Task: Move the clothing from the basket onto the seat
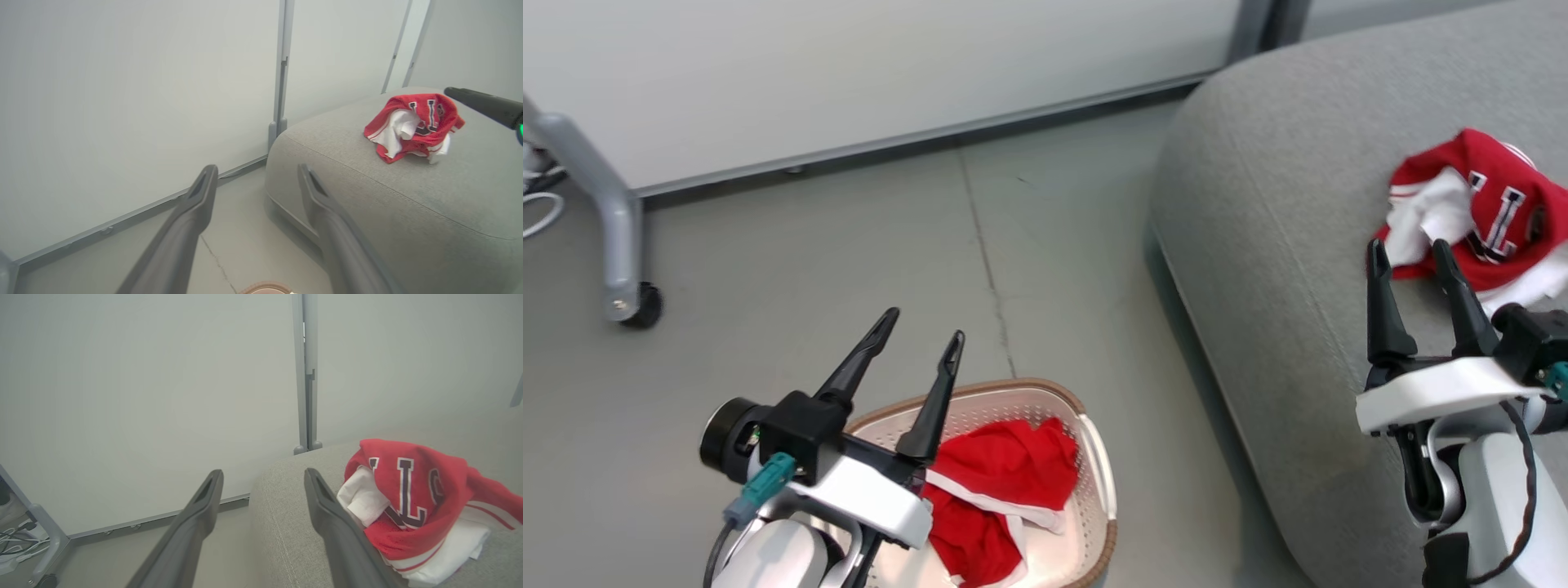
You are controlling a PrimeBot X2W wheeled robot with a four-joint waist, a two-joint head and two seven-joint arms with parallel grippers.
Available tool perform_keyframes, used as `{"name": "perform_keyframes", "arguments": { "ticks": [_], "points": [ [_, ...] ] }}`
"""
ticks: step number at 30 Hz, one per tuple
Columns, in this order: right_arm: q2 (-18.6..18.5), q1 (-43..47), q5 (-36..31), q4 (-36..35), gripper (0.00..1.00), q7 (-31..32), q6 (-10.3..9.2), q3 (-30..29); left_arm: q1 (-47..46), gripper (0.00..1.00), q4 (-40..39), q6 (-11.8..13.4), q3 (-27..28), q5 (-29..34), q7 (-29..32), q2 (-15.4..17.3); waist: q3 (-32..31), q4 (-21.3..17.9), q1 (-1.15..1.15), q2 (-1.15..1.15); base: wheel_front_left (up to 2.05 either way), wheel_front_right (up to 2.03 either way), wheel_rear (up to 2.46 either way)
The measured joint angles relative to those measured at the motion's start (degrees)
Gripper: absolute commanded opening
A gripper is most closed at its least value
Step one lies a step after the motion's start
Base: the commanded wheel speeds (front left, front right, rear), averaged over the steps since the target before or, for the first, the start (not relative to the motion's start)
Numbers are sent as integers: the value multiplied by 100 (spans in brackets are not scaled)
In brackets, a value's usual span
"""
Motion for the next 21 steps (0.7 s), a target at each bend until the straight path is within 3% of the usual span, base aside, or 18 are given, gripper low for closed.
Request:
{"name": "perform_keyframes", "arguments": {
  "ticks": [12,21],
  "points": [
    [0,707,-1,-1076,100,477,0,307,404,100,256,356,583,-354,-260,5,-489,853,0,0,0,0,0],
    [-3,1255,-34,-1615,100,717,0,390,755,100,325,535,1093,-497,-381,34,-808,1104,0,0,0,0,0]
  ]
}}
